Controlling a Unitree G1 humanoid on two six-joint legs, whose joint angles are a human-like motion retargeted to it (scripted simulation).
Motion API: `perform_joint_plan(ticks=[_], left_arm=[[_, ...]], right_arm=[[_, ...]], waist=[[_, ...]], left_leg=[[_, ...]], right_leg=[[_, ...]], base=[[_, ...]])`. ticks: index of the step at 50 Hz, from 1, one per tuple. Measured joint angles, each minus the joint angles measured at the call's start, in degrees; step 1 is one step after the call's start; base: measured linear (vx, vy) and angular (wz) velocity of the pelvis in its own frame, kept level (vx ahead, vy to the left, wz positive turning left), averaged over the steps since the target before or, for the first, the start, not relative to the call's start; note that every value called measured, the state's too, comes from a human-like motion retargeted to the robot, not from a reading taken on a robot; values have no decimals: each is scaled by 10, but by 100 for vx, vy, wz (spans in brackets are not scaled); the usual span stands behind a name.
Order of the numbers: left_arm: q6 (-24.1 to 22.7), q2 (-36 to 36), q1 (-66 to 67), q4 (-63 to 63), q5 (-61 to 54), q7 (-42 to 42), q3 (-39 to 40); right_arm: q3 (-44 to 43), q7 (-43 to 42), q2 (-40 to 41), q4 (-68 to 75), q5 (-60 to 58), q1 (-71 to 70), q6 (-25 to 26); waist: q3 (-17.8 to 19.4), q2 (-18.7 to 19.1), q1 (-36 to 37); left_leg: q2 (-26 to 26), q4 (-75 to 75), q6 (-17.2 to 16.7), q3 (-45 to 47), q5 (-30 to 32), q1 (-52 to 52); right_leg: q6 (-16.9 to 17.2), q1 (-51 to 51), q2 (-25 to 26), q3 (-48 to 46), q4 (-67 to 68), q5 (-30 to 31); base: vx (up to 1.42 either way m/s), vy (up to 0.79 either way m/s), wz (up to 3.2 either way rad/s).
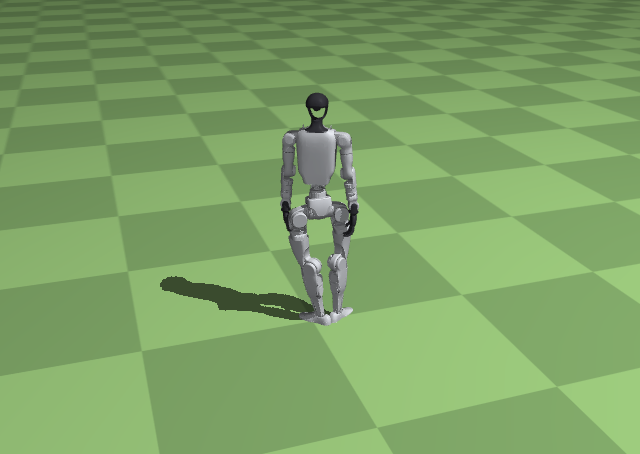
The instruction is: In place motions
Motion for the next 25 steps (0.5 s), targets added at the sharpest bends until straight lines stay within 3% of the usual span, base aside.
perform_joint_plan(ticks=[10, 20, 25], left_arm=[[-11, -7, -14, -23, 1, -4, -26], [-4, -4, 7, 21, 2, 9, -4], [-2, 0, 24, 17, 3, 20, 0]], right_arm=[[-17, -4, -2, 7, 6, 9, 4], [1, 4, 13, -32, -12, -9, -10], [4, 12, 16, -39, -3, -10, -15]], waist=[[-14, 10, -3], [-27, 24, -13], [-32, 6, -4]], left_leg=[[20, 12, -27, 26, -3, 8], [52, 41, -67, 74, -8, 35], [74, 113, -64, 92, 6, 46]], right_leg=[[-4, -7, 25, 27, -21, 0], [-14, -24, 53, 107, -16, -14], [-16, -23, 47, 159, -15, -18]], base=[[19, -6, -24], [25, -8, -72], [30, -10, -82]])
